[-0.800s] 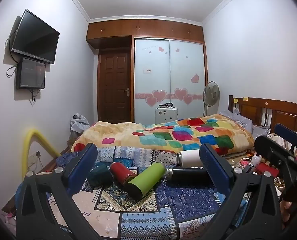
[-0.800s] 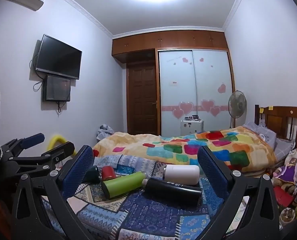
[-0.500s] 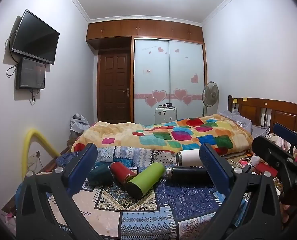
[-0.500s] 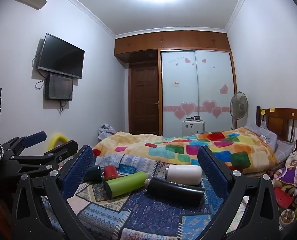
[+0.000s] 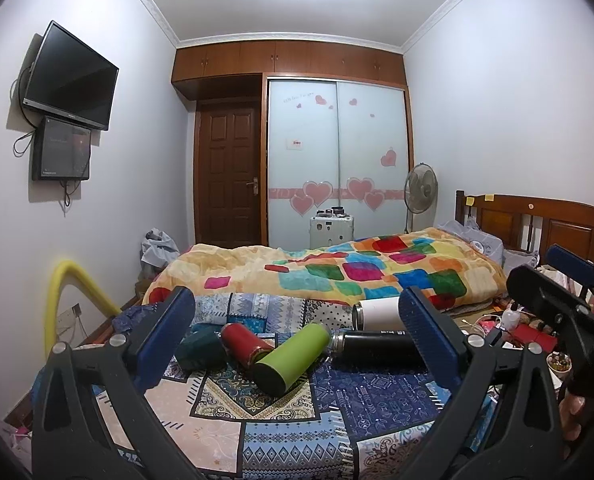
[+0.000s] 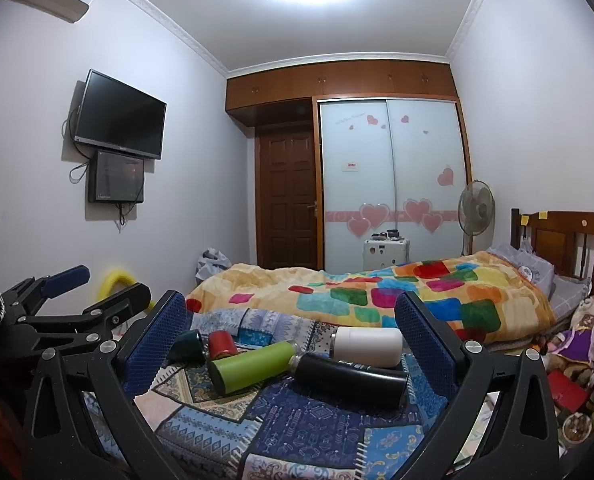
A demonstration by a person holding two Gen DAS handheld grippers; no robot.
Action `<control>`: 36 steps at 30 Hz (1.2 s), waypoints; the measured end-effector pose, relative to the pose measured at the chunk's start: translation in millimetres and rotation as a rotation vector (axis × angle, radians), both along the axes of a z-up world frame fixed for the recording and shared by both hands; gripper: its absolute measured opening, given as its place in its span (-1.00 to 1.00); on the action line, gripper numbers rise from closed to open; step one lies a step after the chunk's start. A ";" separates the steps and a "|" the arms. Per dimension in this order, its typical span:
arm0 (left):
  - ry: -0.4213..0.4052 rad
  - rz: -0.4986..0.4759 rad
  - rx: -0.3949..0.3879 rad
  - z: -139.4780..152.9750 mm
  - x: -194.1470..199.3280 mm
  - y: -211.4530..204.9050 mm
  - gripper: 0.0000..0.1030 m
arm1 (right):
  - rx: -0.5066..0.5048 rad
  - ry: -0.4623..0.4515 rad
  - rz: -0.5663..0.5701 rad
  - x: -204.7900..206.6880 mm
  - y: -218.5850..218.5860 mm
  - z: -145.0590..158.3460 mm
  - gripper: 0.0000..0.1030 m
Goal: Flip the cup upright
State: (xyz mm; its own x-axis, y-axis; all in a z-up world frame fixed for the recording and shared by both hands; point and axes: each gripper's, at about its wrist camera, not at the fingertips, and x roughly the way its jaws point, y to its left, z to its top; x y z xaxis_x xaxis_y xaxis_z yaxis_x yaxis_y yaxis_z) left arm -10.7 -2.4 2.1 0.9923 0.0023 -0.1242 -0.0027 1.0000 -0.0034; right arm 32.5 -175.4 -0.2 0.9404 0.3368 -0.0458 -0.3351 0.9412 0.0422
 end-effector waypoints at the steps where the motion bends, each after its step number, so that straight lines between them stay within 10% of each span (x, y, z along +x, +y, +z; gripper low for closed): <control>1: -0.001 0.000 0.001 -0.2 -0.3 -0.3 1.00 | 0.002 0.000 0.000 0.5 -0.1 -0.3 1.00; 36: -0.005 -0.007 0.001 0.6 1.8 -1.6 1.00 | 0.010 -0.013 0.006 -3.4 -0.6 -0.3 1.00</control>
